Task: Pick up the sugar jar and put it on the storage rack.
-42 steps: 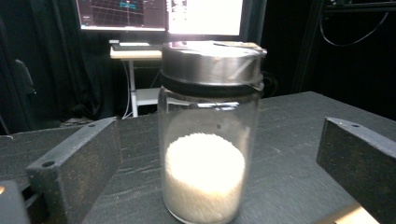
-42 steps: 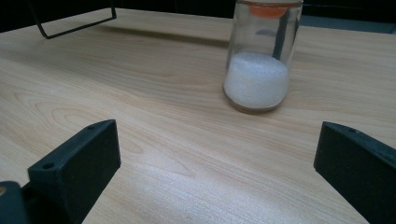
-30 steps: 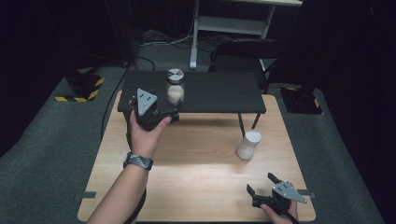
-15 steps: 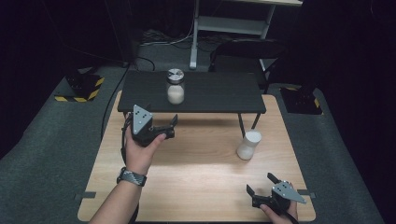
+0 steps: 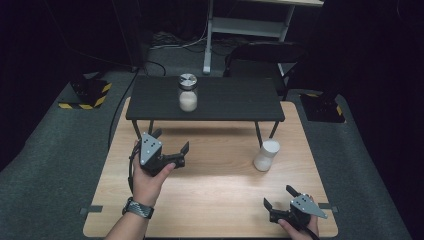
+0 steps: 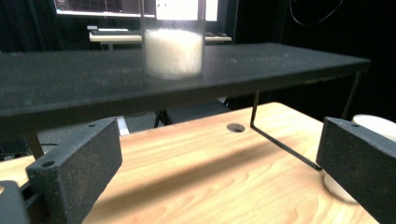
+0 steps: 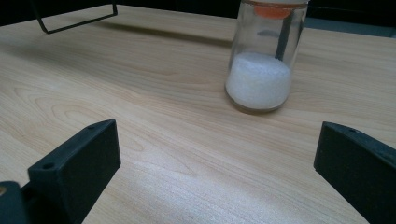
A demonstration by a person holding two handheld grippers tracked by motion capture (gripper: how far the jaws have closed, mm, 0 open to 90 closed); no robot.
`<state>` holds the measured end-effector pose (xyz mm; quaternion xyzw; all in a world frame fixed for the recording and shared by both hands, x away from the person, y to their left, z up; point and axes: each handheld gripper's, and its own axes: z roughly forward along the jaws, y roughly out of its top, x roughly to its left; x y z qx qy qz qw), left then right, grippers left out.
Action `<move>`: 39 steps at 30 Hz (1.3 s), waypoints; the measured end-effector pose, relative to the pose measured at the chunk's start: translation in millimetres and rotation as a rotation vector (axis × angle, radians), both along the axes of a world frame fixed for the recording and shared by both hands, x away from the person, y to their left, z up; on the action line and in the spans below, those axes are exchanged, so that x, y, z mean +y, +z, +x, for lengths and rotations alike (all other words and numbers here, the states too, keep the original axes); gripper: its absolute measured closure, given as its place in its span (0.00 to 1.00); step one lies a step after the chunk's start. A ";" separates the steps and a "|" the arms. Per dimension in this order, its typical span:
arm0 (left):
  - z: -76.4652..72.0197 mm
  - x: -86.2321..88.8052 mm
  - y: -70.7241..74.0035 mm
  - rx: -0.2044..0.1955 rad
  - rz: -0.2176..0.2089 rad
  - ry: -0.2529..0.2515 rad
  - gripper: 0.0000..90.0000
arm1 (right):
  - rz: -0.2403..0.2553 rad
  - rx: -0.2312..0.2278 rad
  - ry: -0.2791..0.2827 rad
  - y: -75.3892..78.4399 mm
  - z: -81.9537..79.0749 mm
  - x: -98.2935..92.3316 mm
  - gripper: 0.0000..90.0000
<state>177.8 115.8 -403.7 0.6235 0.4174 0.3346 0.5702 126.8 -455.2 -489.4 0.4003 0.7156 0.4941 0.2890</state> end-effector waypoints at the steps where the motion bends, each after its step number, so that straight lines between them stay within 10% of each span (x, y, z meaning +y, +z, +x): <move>1: -1.8 0.6 -2.3 0.002 0.003 -0.003 0.00 | 0.000 0.000 0.000 0.1 0.0 0.1 0.00; 39: -52.6 13.8 -80.4 0.193 0.048 -0.097 0.00 | -0.018 -0.009 0.005 0.1 -0.8 2.6 0.00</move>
